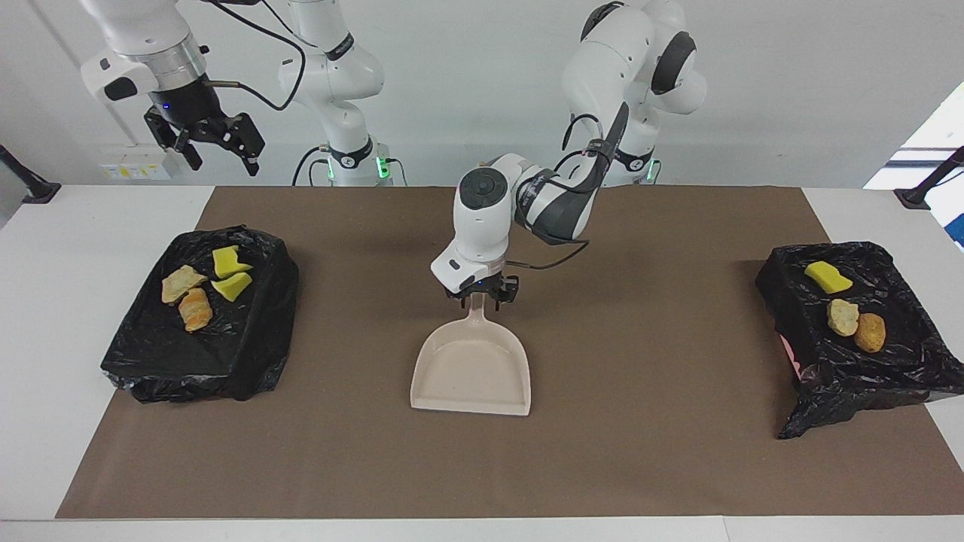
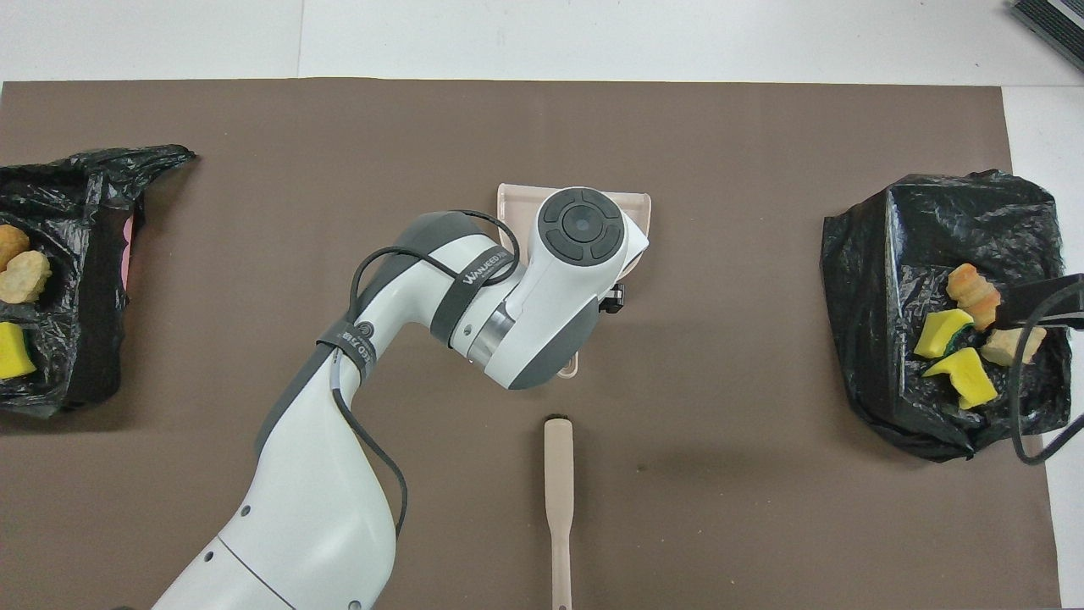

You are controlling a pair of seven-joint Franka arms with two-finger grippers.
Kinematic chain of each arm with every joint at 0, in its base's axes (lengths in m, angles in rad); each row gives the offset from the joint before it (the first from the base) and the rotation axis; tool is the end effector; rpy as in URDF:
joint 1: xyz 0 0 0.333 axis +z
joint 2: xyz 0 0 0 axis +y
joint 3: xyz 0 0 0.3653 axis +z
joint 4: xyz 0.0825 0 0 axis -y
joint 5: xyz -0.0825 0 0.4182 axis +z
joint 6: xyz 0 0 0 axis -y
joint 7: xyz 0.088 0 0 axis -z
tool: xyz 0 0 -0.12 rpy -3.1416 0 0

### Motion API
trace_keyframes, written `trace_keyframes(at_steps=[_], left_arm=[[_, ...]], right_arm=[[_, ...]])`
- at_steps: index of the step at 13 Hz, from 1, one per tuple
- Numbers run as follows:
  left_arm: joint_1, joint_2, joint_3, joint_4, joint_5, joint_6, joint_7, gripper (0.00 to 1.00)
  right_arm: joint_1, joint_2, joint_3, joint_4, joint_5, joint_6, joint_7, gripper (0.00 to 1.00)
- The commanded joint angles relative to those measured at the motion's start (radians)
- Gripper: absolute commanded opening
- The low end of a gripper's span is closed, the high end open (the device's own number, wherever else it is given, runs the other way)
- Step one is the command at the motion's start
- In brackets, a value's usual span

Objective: Sweep and dump trash in bin
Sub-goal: 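Bring the empty dustpan back with the left gripper and set it down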

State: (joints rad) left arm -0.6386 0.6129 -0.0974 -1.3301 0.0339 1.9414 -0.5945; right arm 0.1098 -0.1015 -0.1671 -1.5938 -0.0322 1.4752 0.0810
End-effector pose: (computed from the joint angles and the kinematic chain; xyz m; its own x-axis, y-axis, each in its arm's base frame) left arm 0.5948 -0.5121 0.3905 0.9907 -0.1358 -0.0127 -0.1355 -0.9906 0.0208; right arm 0.5405 -0.0408 0.6975 0.9900 -0.1397 -0.0172 -0.1395 -0.9901 0.0167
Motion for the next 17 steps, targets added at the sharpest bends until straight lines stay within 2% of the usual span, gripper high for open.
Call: trace_keyframes(at_steps=[1,4,6,7,12,14,17], left_arm=[[0.068,-0.138,0.008,-0.124,-0.002,-0.006,0.016,1.0],[0.17,-0.266,0.01,-0.216,0.0,-0.019,0.145,1.0],[0.252,-0.393,0.008,-0.311,0.0,-0.019,0.224,1.0],[0.295,-0.448,0.008,-0.328,0.0,-0.022,0.296,1.0],[0.462,-0.66,0.013,-0.316,-0.005,-0.254,0.531,1.0],[0.505,-0.708,0.019,-0.298,-0.011,-0.352,0.614,1.0],[0.562,-0.684,0.022,-0.203,-0.055,-0.459,0.668,1.0]], right_arm=[[-0.01,-0.023,0.006,-0.034,-0.002,0.011,-0.001,1.0],[-0.012,-0.024,0.006,-0.037,0.005,0.011,-0.006,1.0],[-0.012,-0.023,0.006,-0.037,0.006,0.013,-0.004,1.0],[-0.012,-0.023,0.006,-0.037,0.008,0.014,0.0,1.0],[-0.01,-0.023,0.006,-0.037,0.009,0.016,0.003,1.0],[-0.009,-0.023,0.006,-0.037,0.009,0.016,0.003,1.0],[-0.005,-0.023,0.008,-0.037,0.009,0.017,0.003,1.0]])
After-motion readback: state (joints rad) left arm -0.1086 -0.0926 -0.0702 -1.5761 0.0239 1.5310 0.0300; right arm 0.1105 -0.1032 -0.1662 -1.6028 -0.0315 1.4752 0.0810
